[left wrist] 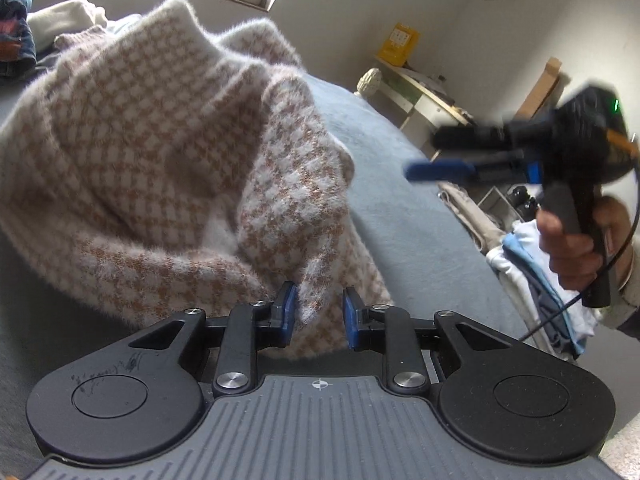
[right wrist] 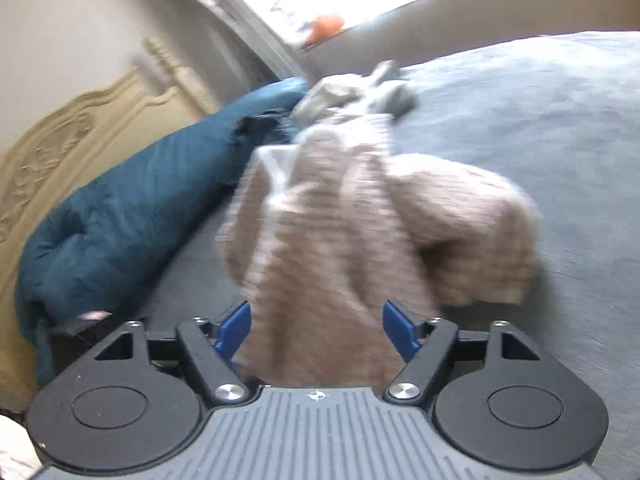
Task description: Fold clothes
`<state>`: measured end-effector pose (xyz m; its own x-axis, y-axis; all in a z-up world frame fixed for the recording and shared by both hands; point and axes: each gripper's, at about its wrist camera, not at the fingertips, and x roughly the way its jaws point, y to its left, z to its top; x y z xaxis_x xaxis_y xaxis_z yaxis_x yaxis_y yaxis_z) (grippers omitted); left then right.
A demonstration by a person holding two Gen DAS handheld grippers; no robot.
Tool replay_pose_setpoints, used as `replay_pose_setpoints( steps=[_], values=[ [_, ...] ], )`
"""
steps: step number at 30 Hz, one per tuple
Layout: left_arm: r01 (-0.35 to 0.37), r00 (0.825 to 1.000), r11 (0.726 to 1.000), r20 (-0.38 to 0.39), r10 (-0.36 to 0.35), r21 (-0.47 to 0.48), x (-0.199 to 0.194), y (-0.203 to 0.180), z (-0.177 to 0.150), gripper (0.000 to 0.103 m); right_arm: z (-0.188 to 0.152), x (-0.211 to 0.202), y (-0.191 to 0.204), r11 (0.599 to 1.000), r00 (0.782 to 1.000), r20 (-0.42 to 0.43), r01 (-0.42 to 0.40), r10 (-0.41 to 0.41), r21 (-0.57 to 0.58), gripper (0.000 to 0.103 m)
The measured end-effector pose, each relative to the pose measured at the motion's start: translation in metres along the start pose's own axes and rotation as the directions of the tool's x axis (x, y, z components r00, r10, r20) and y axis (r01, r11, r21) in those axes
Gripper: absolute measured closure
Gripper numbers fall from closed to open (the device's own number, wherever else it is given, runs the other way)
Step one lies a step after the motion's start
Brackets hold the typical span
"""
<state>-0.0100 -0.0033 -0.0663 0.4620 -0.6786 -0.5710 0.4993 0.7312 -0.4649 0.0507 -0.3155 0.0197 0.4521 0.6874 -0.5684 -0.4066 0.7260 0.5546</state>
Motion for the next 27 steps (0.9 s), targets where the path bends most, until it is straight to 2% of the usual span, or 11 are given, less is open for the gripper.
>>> replay_pose_setpoints(
  steps=[3, 7, 8, 10, 11, 13, 17, 18, 20, 22, 27],
  values=[
    [-0.009, 1.000, 1.000, -0.018, 0.009, 0.022, 0.007, -0.004, -0.002, 0.079, 0.006, 0.029, 0.022, 0.997, 0.999, -0.032, 0.033, -0.035, -0.066, 0.012],
    [-0.020, 0.999, 0.999, -0.025, 0.020, 0.031, 0.013, -0.004, -0.001, 0.077, 0.003, 0.077, 0.039, 0.982, 0.986, -0.093, 0.129, -0.142, -0.136, 0.018],
    [-0.021, 0.999, 0.999, -0.025, 0.022, 0.029, 0.014, -0.004, -0.001, 0.076, 0.001, 0.085, 0.040, 0.976, 0.981, -0.102, 0.150, -0.167, -0.156, 0.022],
    [-0.027, 0.999, 0.999, -0.029, 0.028, 0.029, 0.016, -0.003, -0.002, 0.072, -0.008, 0.105, 0.042, 0.960, 0.967, -0.113, 0.204, -0.228, -0.192, 0.048],
    [-0.036, 0.999, 0.999, -0.032, 0.037, 0.030, 0.016, -0.003, -0.003, 0.071, -0.012, 0.113, 0.042, 0.953, 0.962, -0.117, 0.222, -0.249, -0.205, 0.054],
    [-0.039, 0.998, 0.999, -0.043, 0.041, 0.038, 0.016, -0.001, -0.002, 0.069, -0.017, 0.118, 0.040, 0.941, 0.958, -0.106, 0.236, -0.267, -0.241, 0.078],
    [0.007, 1.000, 1.000, -0.013, -0.007, -0.017, -0.006, 0.013, 0.012, 0.065, -0.026, 0.108, 0.035, 0.911, 0.953, -0.085, 0.249, -0.291, -0.330, 0.088],
    [0.012, 1.000, 0.999, 0.009, -0.012, -0.041, -0.014, 0.018, 0.017, 0.060, -0.029, 0.102, 0.032, 0.907, 0.951, -0.088, 0.253, -0.298, -0.336, 0.088],
    [-0.029, 0.997, 0.998, 0.072, 0.033, -0.060, -0.028, 0.026, 0.027, 0.049, -0.036, 0.088, 0.025, 0.905, 0.945, -0.102, 0.260, -0.310, -0.336, 0.089],
    [-0.101, 0.989, 0.994, 0.109, 0.104, -0.032, -0.031, 0.025, 0.036, 0.029, -0.044, 0.076, 0.018, 0.910, 0.943, -0.121, 0.259, -0.311, -0.324, 0.090],
    [-0.263, 0.960, 0.955, 0.137, 0.244, 0.137, -0.019, 0.000, 0.047, 0.022, -0.064, 0.052, 0.005, 0.922, 0.939, -0.140, 0.269, -0.316, -0.278, 0.090]
  ],
)
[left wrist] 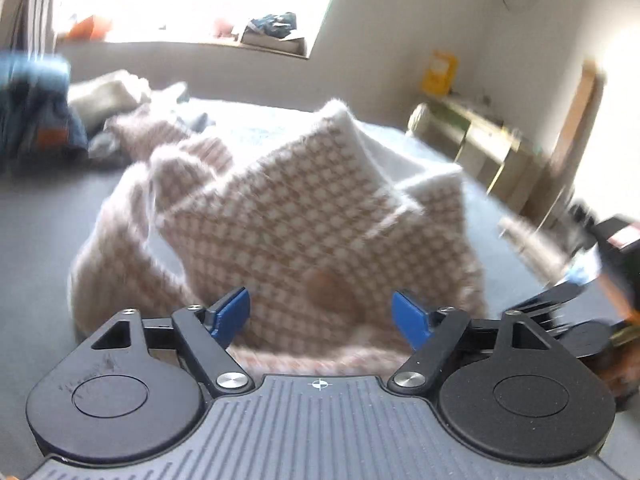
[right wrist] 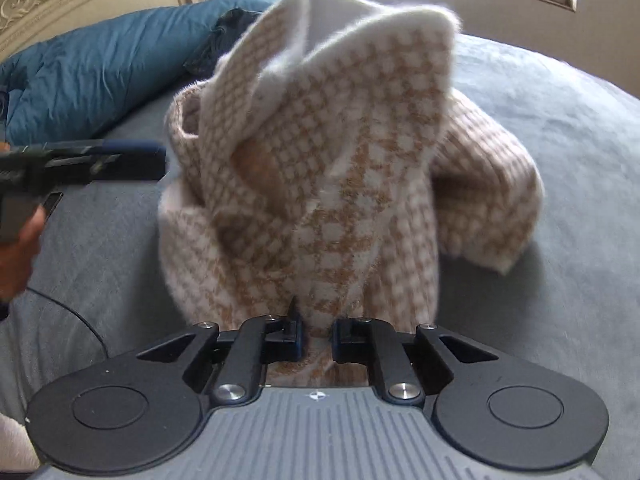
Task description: Fold clothes
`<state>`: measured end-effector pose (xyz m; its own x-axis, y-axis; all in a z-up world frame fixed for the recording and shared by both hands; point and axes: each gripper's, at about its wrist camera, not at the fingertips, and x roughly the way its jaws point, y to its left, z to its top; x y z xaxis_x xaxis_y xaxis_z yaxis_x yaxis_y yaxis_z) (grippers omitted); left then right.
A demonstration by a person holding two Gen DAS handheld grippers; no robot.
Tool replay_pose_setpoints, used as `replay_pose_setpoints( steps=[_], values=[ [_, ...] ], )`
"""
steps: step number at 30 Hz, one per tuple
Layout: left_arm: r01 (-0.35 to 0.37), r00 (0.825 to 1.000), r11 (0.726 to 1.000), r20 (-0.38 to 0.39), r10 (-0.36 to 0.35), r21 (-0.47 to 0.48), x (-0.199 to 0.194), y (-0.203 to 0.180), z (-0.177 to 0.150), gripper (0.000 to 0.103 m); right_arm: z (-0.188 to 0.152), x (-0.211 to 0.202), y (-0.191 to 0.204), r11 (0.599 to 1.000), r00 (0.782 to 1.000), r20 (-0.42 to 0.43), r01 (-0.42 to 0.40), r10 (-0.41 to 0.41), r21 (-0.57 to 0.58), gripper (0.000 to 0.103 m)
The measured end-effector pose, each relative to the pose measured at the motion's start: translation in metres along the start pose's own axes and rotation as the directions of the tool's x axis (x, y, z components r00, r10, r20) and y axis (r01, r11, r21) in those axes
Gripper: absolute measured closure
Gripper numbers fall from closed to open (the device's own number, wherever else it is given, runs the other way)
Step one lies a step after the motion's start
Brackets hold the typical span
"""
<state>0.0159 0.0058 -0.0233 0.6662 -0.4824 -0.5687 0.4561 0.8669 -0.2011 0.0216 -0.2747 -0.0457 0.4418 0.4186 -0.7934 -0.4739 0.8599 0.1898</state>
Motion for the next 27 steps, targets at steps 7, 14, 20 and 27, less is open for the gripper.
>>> replay_pose_setpoints(
  steps=[7, 14, 20, 27],
  values=[
    [-0.190, 0.981, 0.912, 0.040, 0.189, 0.363, 0.034, -0.050, -0.006, 0.022, -0.029, -0.020, -0.014, 0.995, 1.000, -0.004, -0.001, 0.002, 0.102, 0.092],
    [-0.270, 0.961, 0.855, 0.062, 0.271, 0.443, 0.060, -0.051, 0.006, 0.045, -0.057, -0.025, -0.022, 0.983, 1.000, -0.015, -0.007, 0.009, 0.184, 0.092],
    [-0.291, 0.954, 0.909, 0.161, 0.252, 0.300, 0.026, -0.035, 0.034, 0.074, -0.051, -0.046, -0.031, 0.993, 0.998, 0.030, 0.046, -0.049, 0.112, 0.094],
    [-0.171, 0.978, 0.970, 0.148, 0.146, 0.175, -0.001, -0.019, 0.057, 0.075, -0.022, -0.111, -0.068, 0.962, 0.947, 0.177, 0.275, -0.269, -0.009, 0.095]
  ],
)
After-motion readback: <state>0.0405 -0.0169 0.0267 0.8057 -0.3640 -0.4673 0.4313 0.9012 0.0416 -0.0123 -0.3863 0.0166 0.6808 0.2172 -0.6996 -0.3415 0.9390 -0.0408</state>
